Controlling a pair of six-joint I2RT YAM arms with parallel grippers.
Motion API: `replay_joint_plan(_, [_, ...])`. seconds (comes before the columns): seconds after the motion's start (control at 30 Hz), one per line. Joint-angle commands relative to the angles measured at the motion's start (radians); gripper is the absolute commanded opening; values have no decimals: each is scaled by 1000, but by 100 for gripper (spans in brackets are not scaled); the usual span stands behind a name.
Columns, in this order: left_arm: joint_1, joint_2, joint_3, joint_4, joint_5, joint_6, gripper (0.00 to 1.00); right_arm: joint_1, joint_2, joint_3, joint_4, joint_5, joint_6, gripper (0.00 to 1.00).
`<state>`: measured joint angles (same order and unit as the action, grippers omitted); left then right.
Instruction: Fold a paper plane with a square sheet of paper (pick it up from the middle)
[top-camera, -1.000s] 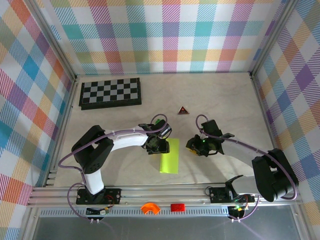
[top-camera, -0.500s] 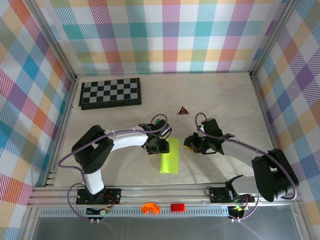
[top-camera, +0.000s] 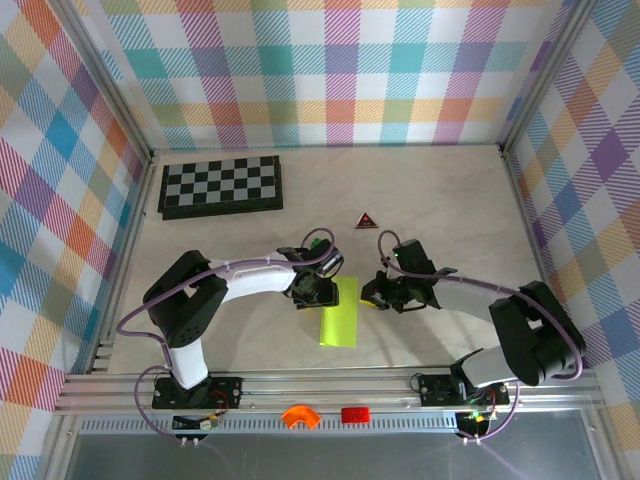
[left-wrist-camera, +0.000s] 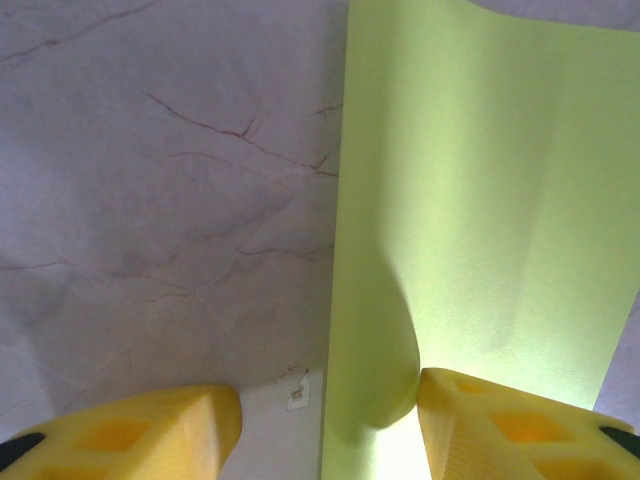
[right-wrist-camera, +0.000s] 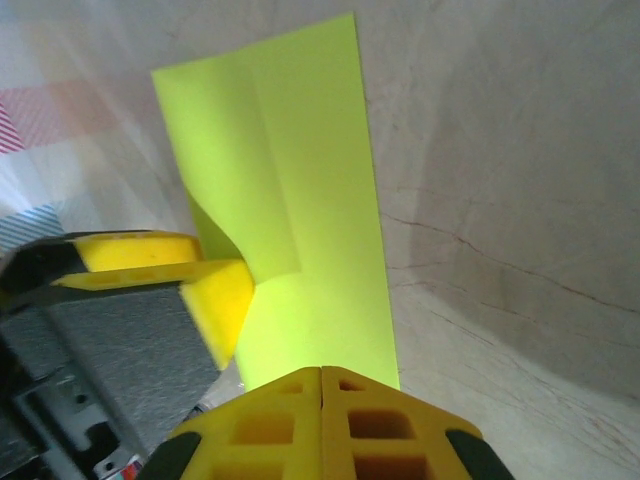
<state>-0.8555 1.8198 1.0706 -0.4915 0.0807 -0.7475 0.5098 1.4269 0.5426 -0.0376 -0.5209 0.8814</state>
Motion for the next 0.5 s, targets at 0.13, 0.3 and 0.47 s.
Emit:
replay_joint_plan(0.13, [-4, 141, -79, 58, -38, 11, 55, 72, 77, 77, 0, 39, -2, 0])
replay_joint_plan(0.3, [-5, 144, -80, 57, -41, 10, 55, 99, 101, 98, -18, 80, 1, 0])
replay_joint_plan(0.47, [-5, 147, -77, 60, -38, 7, 55, 119, 125, 109, -8, 81, 4, 0])
